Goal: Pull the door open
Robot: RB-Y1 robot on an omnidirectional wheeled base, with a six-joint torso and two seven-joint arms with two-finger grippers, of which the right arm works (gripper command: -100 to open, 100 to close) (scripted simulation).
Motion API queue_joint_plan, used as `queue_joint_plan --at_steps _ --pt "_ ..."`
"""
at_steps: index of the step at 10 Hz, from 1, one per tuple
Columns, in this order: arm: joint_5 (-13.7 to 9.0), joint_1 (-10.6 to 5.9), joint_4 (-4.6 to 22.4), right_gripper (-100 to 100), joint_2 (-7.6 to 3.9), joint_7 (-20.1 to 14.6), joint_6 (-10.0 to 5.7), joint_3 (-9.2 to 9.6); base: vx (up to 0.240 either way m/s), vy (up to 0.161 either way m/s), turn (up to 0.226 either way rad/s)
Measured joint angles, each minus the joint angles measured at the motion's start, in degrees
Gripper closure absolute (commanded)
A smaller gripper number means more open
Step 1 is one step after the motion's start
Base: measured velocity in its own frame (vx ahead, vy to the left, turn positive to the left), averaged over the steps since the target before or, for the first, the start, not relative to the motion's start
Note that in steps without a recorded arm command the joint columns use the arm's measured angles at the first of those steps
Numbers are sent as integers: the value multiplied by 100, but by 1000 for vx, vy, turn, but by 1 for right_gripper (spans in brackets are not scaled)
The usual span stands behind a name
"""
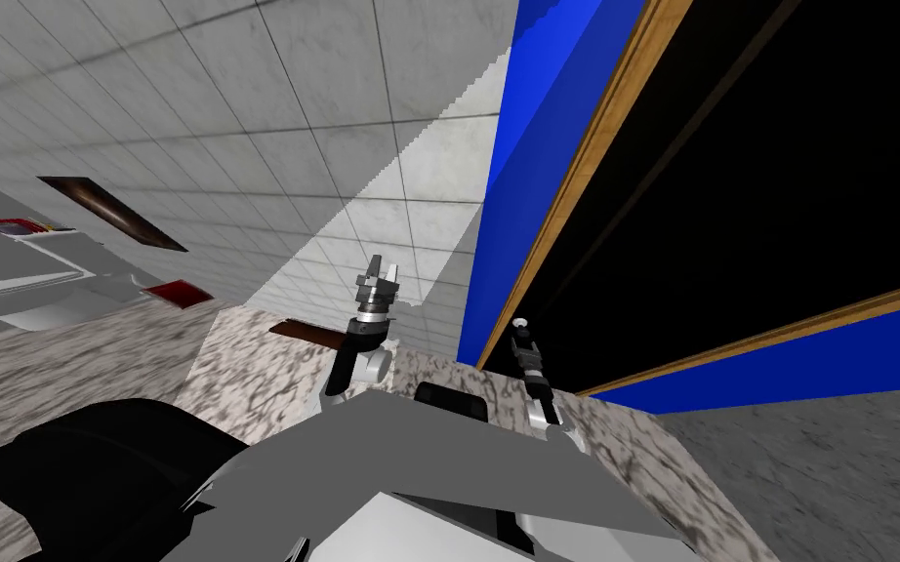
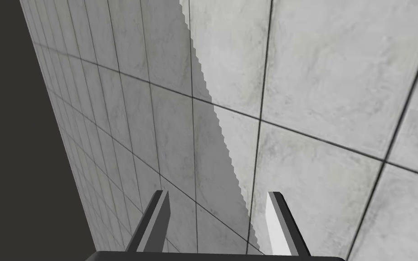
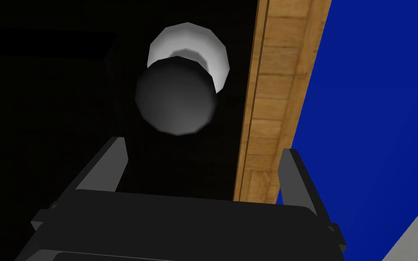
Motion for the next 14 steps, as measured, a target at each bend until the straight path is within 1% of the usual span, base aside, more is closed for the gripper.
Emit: queue_joint_plan --at_steps 1,2,3,4,5,6,7,8,9,10,14 --pt "-63 -43 75 -100 16 74 16 -105 30 -53 187" --pt "-117 -41 67 -100 39 144 45 -195 33 -70 391" --pt "-209 -144 255 -100 64 272 18 -349 31 -84 219" --pt "-276 -190 363 -100 91 374 -6 -457 -7 -61 283" --pt "-329 -75 208 -100 130 408 108 -543 -14 -75 236" --pt "-382 -63 206 -100 170 466 182 -632 -24 -90 238" --pt "-439 -132 390 -100 167 530 144 -720 -17 -79 210" --pt "-476 -80 328 -100 215 578 186 -782 -27 -16 36" --pt "-473 -64 314 100 242 589 191 -775 -19 12 -62" --pt "-479 -65 322 100 218 585 178 -787 -2 7 -19" --pt "-476 -53 333 100 222 578 163 -782 0 2 2"
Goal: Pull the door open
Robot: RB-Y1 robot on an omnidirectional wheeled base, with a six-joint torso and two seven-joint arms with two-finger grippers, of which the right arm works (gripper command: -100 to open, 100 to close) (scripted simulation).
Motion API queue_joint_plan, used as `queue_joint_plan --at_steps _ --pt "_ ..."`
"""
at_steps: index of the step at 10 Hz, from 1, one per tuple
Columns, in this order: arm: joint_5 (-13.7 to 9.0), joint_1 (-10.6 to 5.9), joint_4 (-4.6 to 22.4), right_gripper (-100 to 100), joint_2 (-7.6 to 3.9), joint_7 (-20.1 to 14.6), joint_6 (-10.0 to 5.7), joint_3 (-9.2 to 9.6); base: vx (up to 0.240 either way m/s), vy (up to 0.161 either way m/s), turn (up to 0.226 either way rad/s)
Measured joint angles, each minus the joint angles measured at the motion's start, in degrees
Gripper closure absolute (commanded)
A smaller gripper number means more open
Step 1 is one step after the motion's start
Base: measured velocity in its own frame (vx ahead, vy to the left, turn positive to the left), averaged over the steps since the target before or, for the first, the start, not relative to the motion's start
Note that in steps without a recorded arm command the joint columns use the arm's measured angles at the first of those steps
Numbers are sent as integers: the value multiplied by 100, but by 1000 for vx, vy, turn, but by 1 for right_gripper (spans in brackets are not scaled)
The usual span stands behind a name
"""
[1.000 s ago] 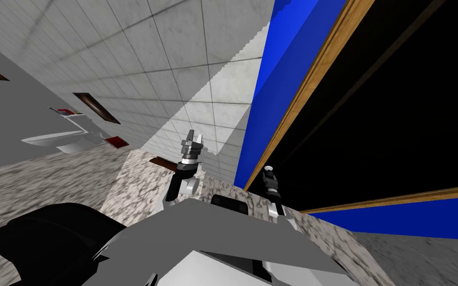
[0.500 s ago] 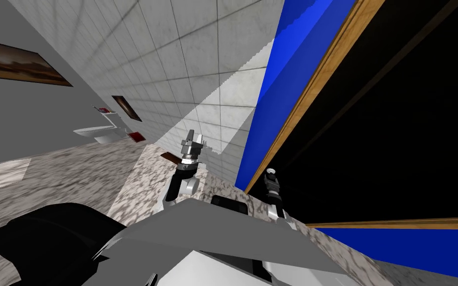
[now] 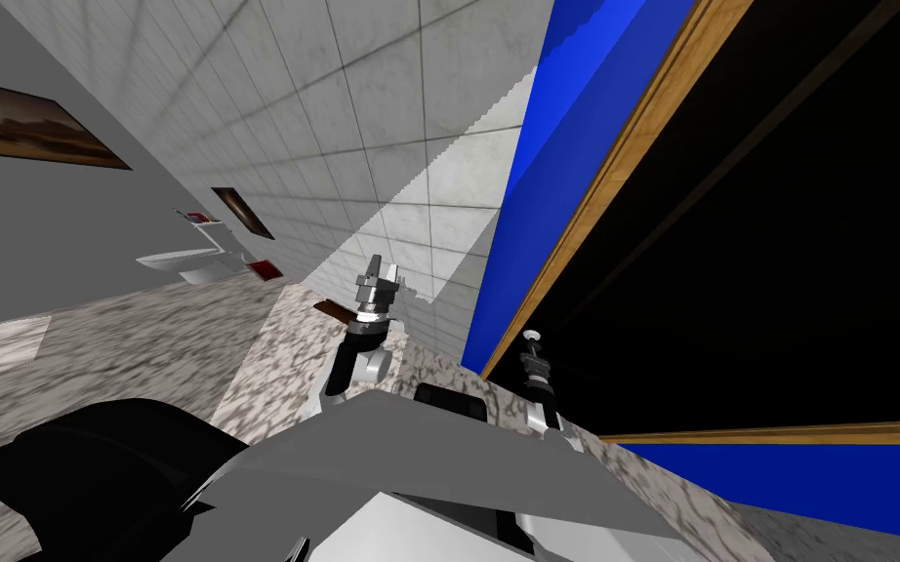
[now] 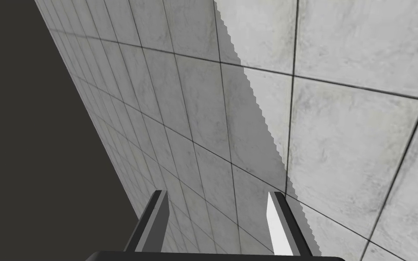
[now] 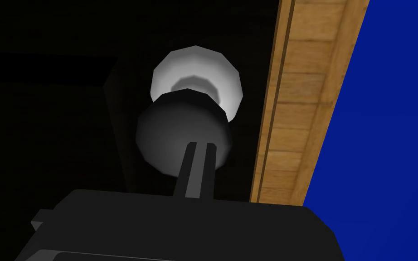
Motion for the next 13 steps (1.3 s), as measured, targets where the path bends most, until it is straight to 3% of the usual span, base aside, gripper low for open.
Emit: queue_joint_plan --at_steps 1,7,8,13 --pt "0 0 0 -100 0 0 0 0 -132 33 -25" --pt "39 -98 35 -100 -136 -31 -45 44 -194 50 -34" --pt "53 -57 -75 -100 -136 -45 -7 62 -94 5 -10" --pt "0 -9 -11 -100 -209 -64 -96 -17 179 -24 67"
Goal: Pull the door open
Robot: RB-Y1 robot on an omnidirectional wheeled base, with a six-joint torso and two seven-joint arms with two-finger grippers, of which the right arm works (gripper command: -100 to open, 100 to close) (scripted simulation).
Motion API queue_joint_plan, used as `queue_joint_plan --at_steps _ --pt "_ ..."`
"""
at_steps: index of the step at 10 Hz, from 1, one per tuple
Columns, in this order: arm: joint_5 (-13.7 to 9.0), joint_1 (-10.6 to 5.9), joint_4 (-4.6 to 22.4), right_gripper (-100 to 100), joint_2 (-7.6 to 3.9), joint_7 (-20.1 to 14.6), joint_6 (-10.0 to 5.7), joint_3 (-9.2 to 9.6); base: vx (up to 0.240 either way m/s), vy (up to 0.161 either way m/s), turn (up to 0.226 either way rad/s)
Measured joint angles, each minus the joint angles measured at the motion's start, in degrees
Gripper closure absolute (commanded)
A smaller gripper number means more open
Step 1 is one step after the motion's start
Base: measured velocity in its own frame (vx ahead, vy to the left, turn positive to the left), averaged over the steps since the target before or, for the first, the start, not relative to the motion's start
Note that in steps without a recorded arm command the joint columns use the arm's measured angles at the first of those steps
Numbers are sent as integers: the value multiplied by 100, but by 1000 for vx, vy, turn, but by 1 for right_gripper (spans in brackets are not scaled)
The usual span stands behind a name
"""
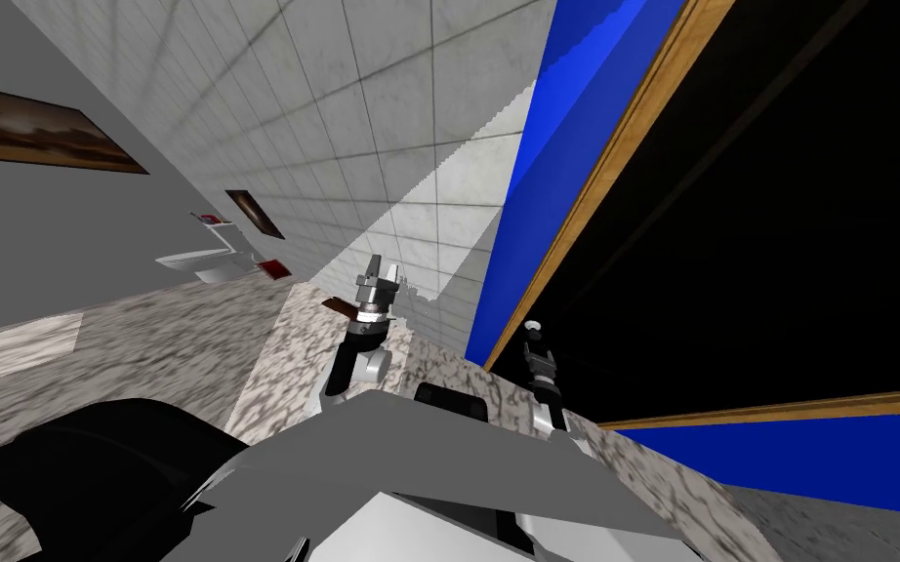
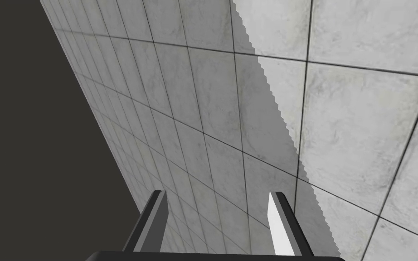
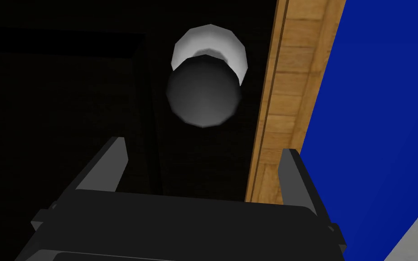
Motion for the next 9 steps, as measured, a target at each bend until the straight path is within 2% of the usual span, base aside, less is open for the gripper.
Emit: queue_joint_plan --at_steps 3,4,5,9 --pt "-48 56 -1 -100 -97 -60 -33 -67 194 -42 68" --pt "-60 80 -5 -100 -121 -75 -50 -84 76 -15 10" --pt "-61 80 -8 100 -124 -79 -53 -86 -10 -1 -14" --pt "-58 83 2 100 -127 -72 -36 -84 -18 2 2"
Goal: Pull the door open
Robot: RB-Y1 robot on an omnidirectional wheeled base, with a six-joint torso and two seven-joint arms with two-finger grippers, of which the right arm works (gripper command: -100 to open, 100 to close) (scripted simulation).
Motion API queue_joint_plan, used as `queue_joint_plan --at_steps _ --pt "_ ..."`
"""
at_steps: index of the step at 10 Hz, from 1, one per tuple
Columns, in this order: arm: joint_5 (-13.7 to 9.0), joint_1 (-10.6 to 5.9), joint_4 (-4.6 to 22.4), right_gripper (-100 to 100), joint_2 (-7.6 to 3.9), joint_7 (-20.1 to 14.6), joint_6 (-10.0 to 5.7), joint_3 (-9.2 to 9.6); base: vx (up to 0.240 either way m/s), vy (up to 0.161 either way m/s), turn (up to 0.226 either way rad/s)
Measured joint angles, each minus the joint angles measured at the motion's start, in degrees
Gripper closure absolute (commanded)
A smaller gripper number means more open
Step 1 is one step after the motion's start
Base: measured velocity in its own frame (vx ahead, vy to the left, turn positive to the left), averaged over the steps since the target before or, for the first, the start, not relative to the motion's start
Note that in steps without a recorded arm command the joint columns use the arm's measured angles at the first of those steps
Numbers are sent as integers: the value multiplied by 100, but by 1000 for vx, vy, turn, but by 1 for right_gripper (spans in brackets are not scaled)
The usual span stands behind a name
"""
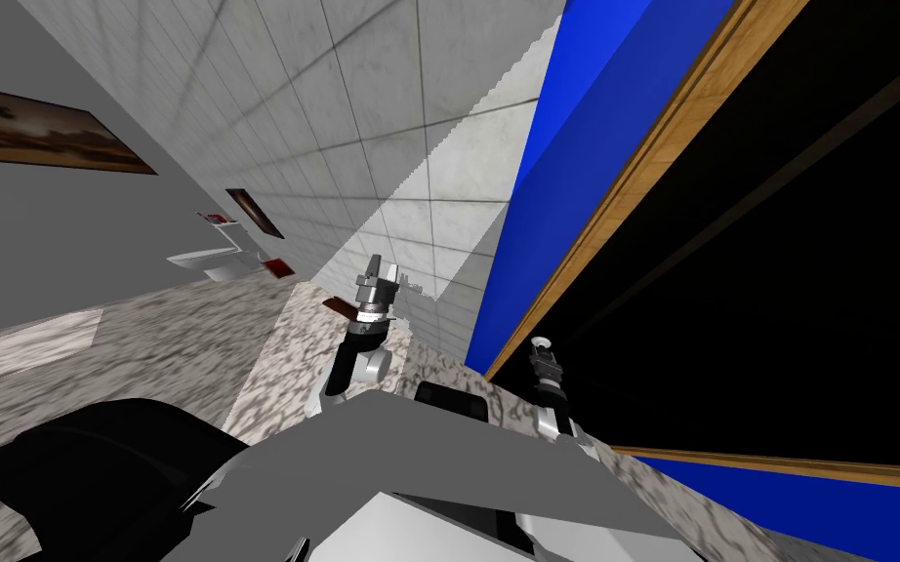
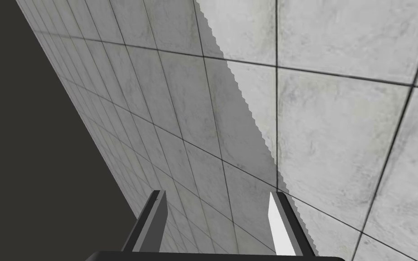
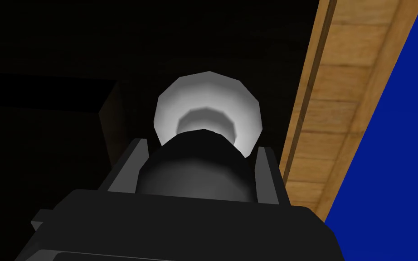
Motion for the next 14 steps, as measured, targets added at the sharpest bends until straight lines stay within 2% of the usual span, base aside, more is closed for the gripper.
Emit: queue_joint_plan --at_steps 2,4,14 --pt "0 5 4 100 3 -1 2 1 -3 -3 10" --pt "-38 8 7 100 -11 -191 11 24 -16 -9 22" --pt "-319 18 -38 100 -60 -1587 22 206 -24 -8 24"
